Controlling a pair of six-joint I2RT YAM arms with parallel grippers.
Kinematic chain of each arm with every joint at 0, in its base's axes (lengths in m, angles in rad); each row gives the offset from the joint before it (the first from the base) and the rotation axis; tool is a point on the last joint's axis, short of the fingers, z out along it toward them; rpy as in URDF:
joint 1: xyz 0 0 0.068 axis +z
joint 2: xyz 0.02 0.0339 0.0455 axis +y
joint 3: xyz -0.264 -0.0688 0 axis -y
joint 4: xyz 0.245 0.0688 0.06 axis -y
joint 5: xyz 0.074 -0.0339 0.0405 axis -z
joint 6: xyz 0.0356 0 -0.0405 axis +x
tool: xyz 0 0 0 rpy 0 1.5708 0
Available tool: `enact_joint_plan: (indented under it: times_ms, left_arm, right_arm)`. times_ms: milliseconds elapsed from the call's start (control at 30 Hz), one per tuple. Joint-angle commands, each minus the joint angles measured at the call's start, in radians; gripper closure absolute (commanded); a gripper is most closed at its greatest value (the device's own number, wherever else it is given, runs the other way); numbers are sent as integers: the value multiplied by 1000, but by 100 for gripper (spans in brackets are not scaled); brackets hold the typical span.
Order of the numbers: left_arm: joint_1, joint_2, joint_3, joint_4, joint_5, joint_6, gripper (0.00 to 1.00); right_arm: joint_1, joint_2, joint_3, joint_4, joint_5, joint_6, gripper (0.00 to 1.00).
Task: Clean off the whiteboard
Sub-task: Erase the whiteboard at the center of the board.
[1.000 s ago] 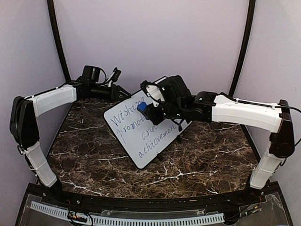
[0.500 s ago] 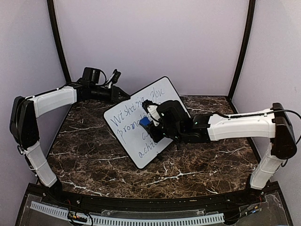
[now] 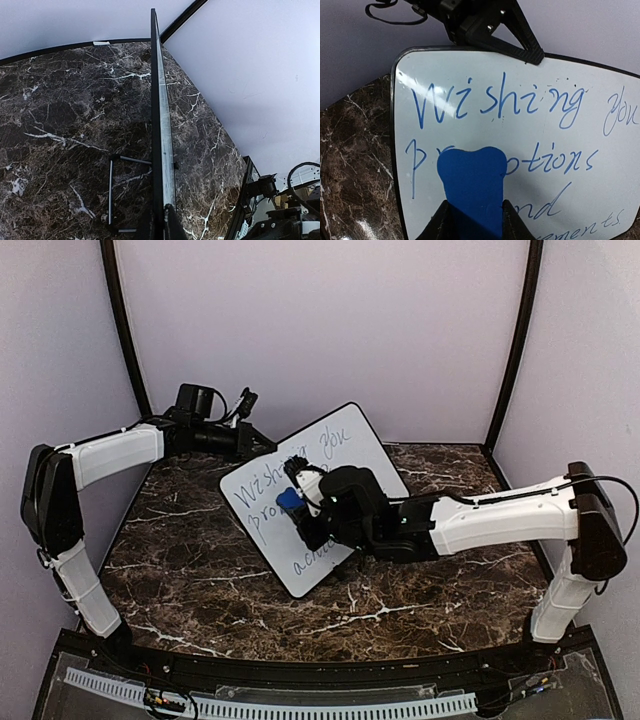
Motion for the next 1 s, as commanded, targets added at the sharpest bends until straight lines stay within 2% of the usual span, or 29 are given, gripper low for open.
enact_joint_plan:
  times_ms: [0,433,967]
  left_arm:
    - [-5,-12,-21,19,0,9,100]
    - [-14,-22,-38,44,6,-7,100]
    - [-14,-36,-55,64,11,-14,100]
  right_arm:
    - [12,49,156,-71,-35,-13,70]
    - [17,237,435,-233,-132,-40,71]
    - [14,363,595,-283,-61,-56,71]
